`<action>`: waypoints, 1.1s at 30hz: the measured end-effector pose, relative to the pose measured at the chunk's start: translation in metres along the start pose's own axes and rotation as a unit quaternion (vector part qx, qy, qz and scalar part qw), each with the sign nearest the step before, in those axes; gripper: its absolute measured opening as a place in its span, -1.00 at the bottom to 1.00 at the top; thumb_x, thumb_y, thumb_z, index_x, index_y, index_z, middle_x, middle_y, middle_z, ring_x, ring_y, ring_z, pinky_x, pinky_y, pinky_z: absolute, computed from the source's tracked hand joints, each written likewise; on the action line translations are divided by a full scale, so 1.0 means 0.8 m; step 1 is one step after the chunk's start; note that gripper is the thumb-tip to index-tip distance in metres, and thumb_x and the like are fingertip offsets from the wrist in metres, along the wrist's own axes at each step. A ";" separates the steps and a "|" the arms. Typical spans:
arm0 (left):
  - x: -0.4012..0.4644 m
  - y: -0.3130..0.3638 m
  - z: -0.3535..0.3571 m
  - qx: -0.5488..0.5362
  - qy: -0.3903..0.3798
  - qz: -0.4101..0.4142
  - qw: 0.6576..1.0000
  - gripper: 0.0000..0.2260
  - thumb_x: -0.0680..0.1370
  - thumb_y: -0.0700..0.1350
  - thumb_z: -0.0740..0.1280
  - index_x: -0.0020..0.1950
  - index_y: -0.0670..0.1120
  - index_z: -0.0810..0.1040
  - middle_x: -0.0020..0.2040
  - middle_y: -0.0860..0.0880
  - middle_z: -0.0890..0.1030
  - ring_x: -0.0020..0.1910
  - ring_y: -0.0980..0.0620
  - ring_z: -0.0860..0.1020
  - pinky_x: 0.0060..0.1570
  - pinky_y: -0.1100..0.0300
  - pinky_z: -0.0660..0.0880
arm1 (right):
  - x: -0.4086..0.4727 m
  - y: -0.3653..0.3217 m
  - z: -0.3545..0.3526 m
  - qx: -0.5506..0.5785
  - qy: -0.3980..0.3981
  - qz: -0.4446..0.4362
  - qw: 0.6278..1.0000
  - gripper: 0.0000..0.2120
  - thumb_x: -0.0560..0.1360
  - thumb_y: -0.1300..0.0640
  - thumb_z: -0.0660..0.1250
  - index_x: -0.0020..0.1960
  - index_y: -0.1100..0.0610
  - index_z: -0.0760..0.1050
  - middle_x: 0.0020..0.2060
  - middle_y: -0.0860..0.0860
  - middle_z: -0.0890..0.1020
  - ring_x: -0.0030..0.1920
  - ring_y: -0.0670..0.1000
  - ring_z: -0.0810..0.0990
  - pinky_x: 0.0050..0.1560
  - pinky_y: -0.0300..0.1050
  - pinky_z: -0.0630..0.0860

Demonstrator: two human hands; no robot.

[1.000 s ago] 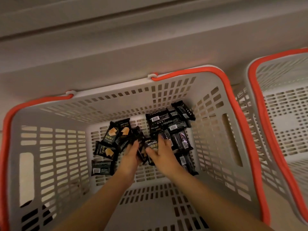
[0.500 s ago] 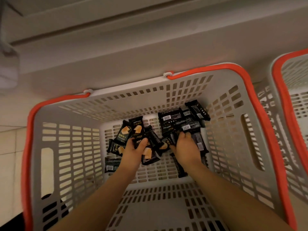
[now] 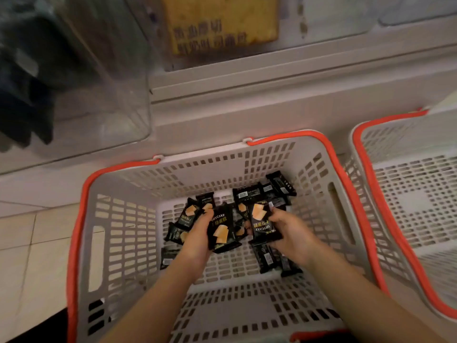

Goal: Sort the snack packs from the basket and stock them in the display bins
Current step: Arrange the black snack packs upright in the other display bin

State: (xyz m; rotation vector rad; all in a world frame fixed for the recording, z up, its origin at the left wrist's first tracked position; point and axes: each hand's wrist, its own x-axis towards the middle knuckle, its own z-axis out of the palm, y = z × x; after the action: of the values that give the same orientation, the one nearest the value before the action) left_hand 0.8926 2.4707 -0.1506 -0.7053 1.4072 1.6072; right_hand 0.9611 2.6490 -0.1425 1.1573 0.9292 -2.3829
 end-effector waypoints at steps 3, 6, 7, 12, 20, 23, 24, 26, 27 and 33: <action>-0.033 0.014 0.006 -0.009 -0.040 0.046 0.998 -0.74 0.58 -0.02 0.17 0.18 -0.08 0.52 0.05 -0.06 0.65 -0.06 0.00 0.63 -0.12 0.11 0.49 | -0.051 -0.023 0.018 0.049 -0.066 -0.034 0.996 -0.67 0.53 0.30 -0.01 0.14 0.28 0.47 -0.17 0.23 0.67 -0.22 0.11 0.67 -0.31 -0.11 0.59; -0.064 0.031 0.017 0.010 -0.046 0.084 0.995 -0.67 0.58 -0.09 0.19 0.32 -0.15 0.38 0.10 -0.10 0.56 -0.05 -0.02 0.57 -0.06 0.09 0.48 | -0.091 -0.040 0.035 -0.045 -0.058 -0.077 0.994 -0.72 0.55 0.29 0.06 0.13 0.20 0.49 -0.13 0.14 0.68 -0.16 0.08 0.66 -0.23 -0.08 0.58; -0.073 0.037 0.022 0.013 -0.049 0.096 0.994 -0.60 0.58 -0.08 0.21 0.40 -0.15 0.31 0.19 -0.10 0.53 0.06 -0.04 0.56 0.05 0.05 0.49 | -0.102 -0.044 0.039 -0.105 -0.044 -0.095 0.989 -0.71 0.54 0.32 0.10 0.14 0.15 0.50 -0.10 0.09 0.68 -0.10 0.06 0.65 -0.16 -0.05 0.57; -0.128 0.073 0.042 0.072 -0.111 0.221 0.966 -0.65 0.54 -0.02 0.29 0.30 -0.06 0.45 0.08 0.04 0.65 0.05 0.08 0.61 0.05 0.17 0.54 | -0.169 -0.071 0.062 -0.415 0.020 -0.214 0.884 -0.69 0.49 0.30 0.29 0.13 -0.02 0.53 0.05 -0.04 0.63 0.09 -0.03 0.58 0.20 -0.05 0.46; -0.224 0.118 0.029 0.395 -0.195 0.418 0.794 -0.81 0.45 0.04 0.36 0.06 0.19 0.57 0.02 0.14 0.65 0.03 0.18 0.59 0.07 0.20 0.50 | -0.235 -0.086 0.104 -0.554 0.031 -0.357 0.752 -0.81 0.40 0.30 0.41 -0.02 0.12 0.58 -0.25 -0.13 0.58 -0.27 -0.32 0.51 -0.19 -0.44 0.42; -0.248 0.143 0.009 0.489 -0.149 0.470 0.720 -0.71 0.47 0.04 0.38 0.17 0.24 0.49 0.09 0.25 0.60 0.09 0.31 0.53 0.14 0.22 0.45 | -0.242 -0.081 0.124 -0.572 0.011 -0.334 0.749 -0.81 0.42 0.20 0.43 0.01 0.01 0.58 -0.11 -0.10 0.61 -0.09 -0.15 0.58 -0.05 -0.29 0.50; -0.255 0.150 0.002 0.508 -0.141 0.482 0.699 -0.66 0.47 0.05 0.38 0.23 0.21 0.47 0.14 0.26 0.57 0.13 0.33 0.50 0.17 0.25 0.43 | -0.244 -0.078 0.133 -0.579 0.007 -0.329 0.746 -0.80 0.42 0.17 0.43 -0.01 -0.04 0.57 -0.08 -0.10 0.62 -0.06 -0.15 0.59 -0.02 -0.26 0.52; -0.268 0.161 -0.009 0.511 -0.163 0.501 0.679 -0.69 0.48 0.00 0.38 0.21 0.19 0.49 0.13 0.26 0.58 0.12 0.34 0.50 0.13 0.36 0.40 | -0.243 -0.075 0.152 -0.572 -0.004 -0.336 0.748 -0.79 0.42 0.20 0.43 0.01 0.00 0.57 -0.02 -0.03 0.64 0.00 -0.10 0.61 0.07 -0.15 0.53; -0.275 0.166 -0.013 0.484 -0.187 0.506 0.689 -0.75 0.49 -0.04 0.38 0.14 0.20 0.53 0.06 0.26 0.61 0.06 0.35 0.53 0.05 0.41 0.42 | -0.243 -0.074 0.164 -0.553 -0.009 -0.343 0.760 -0.79 0.41 0.23 0.43 0.03 0.09 0.57 0.00 0.07 0.65 0.02 0.00 0.62 0.10 -0.02 0.51; -0.300 0.184 -0.032 0.298 -0.231 0.490 0.786 -0.87 0.48 -0.14 0.33 -0.06 0.07 0.61 -0.17 0.16 0.67 -0.20 0.26 0.60 -0.23 0.44 0.46 | -0.241 -0.079 0.212 -0.398 -0.048 -0.350 0.847 -0.80 0.44 0.30 0.38 0.05 0.21 0.54 -0.07 0.19 0.64 -0.10 0.04 0.61 -0.04 -0.05 0.54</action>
State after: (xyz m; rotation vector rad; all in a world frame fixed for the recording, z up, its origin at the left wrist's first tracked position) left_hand 0.8726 2.3903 0.1196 0.9084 1.8495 1.6843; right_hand 0.9484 2.5820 0.1132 0.3833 2.2992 -2.0288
